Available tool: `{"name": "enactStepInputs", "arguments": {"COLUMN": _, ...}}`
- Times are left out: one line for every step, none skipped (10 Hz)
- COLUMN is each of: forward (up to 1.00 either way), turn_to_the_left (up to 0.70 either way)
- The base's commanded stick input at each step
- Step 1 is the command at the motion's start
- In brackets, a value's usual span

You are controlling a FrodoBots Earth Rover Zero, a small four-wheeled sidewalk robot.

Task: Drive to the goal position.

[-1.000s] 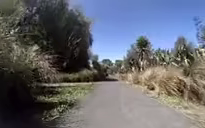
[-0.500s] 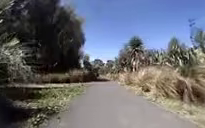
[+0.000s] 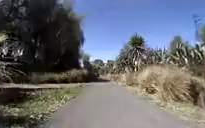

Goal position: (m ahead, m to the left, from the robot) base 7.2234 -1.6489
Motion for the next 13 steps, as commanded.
{"name": "enactStepInputs", "arguments": {"forward": 0.85, "turn_to_the_left": 0.0}}
{"name": "enactStepInputs", "arguments": {"forward": 0.85, "turn_to_the_left": 0.0}}
{"name": "enactStepInputs", "arguments": {"forward": 0.85, "turn_to_the_left": 0.0}}
{"name": "enactStepInputs", "arguments": {"forward": 0.85, "turn_to_the_left": 0.32}}
{"name": "enactStepInputs", "arguments": {"forward": 0.85, "turn_to_the_left": 0.22}}
{"name": "enactStepInputs", "arguments": {"forward": 0.85, "turn_to_the_left": 0.11}}
{"name": "enactStepInputs", "arguments": {"forward": 0.85, "turn_to_the_left": 0.0}}
{"name": "enactStepInputs", "arguments": {"forward": 0.85, "turn_to_the_left": 0.0}}
{"name": "enactStepInputs", "arguments": {"forward": 0.85, "turn_to_the_left": 0.0}}
{"name": "enactStepInputs", "arguments": {"forward": 0.85, "turn_to_the_left": 0.0}}
{"name": "enactStepInputs", "arguments": {"forward": 0.85, "turn_to_the_left": 0.0}}
{"name": "enactStepInputs", "arguments": {"forward": 0.85, "turn_to_the_left": 0.0}}
{"name": "enactStepInputs", "arguments": {"forward": 0.85, "turn_to_the_left": 0.0}}
